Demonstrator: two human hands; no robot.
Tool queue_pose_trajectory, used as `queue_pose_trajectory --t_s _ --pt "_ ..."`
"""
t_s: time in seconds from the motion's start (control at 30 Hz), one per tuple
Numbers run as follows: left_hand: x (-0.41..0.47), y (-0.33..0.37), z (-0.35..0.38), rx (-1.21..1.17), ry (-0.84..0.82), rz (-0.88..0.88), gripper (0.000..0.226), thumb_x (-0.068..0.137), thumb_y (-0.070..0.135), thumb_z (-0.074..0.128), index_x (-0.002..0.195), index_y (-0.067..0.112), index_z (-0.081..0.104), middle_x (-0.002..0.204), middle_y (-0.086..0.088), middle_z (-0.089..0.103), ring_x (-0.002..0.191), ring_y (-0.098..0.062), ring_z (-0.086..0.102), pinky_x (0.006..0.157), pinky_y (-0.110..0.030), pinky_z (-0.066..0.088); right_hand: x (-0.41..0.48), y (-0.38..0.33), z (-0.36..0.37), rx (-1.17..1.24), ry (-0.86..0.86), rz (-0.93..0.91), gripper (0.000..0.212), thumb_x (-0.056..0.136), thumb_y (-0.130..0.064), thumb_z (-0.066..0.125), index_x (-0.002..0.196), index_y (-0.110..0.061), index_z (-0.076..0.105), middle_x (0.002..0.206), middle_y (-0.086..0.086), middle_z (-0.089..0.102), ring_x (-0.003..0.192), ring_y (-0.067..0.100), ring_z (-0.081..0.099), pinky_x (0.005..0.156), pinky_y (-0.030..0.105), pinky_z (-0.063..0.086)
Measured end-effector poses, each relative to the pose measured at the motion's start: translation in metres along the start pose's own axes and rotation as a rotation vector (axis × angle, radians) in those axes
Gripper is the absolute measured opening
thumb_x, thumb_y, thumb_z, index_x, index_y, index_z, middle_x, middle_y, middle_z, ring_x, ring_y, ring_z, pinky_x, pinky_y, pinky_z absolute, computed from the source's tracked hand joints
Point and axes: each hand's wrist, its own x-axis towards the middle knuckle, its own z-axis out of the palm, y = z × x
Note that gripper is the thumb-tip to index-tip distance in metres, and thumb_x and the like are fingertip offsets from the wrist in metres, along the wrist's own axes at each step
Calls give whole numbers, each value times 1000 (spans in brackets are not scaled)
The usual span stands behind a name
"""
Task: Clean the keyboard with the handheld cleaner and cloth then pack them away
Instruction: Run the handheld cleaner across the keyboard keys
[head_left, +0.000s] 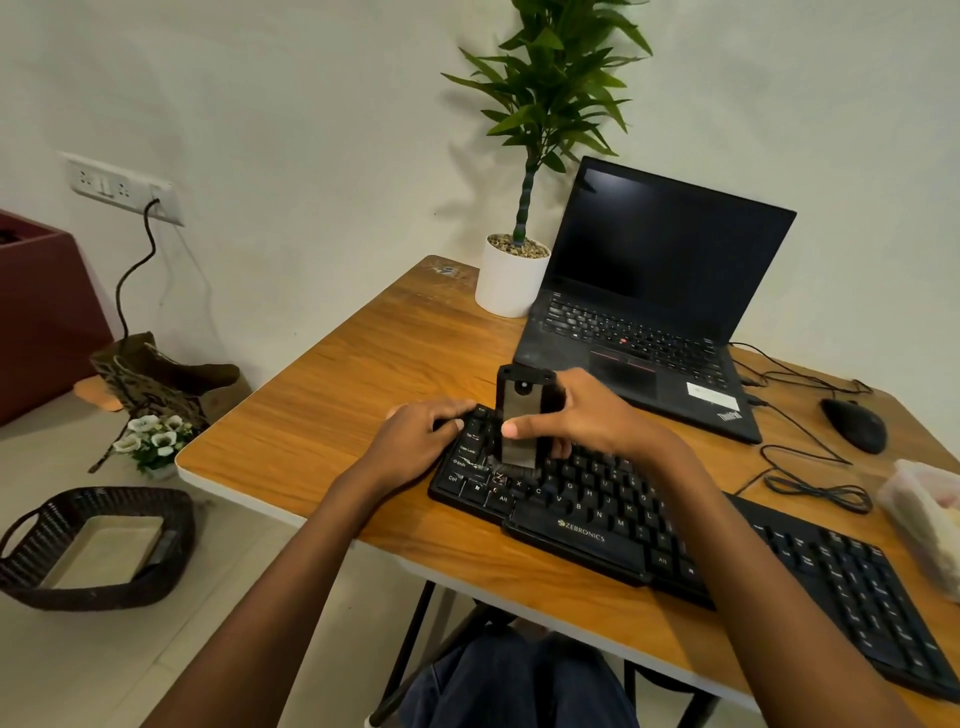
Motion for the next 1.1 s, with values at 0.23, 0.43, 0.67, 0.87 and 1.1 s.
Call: queue_pose_trajectory --t_s 0.23,0.43,0.67,0.87,1.1 --pt "-1 -1 -1 -15 -20 -3 28 95 14 50 119 17 64 123 0 63 117 -15 54 103 -43 39 2 -3 14 -11 36 -42 21 77 -28 73 85 -16 58 73 -3 63 59 7 59 56 22 48" --pt "-1 -1 -1 2 -20 -13 32 95 21 50 126 21 59 132 3 57 125 -13 48 108 -45 32 -1 -1 6 -18 16 -37 19 76 -27 74 81 -19 57 72 -1 65 55 6 60 52 23 49" --pt "-1 0 -1 -21 -13 -35 34 95 17 52 128 22 57 134 2 55 127 -13 46 110 -46 31 -12 7 3 96 19 -22 21 77 -20 72 91 -10 60 81 5 69 60 9 63 52 17 49" --pt "-1 1 -1 -18 -6 -36 35 95 15 51 129 21 55 135 2 53 128 -13 45 111 -45 28 -4 14 -3 26 46 -1 21 76 -27 73 86 -16 59 72 -2 67 55 10 61 51 24 48" --pt "-4 4 -3 -58 -23 -3 23 94 17 53 111 23 67 115 4 66 109 -14 58 97 -44 43 11 3 28 185 96 -91 21 78 -19 73 88 -8 58 75 3 66 59 10 62 54 21 51"
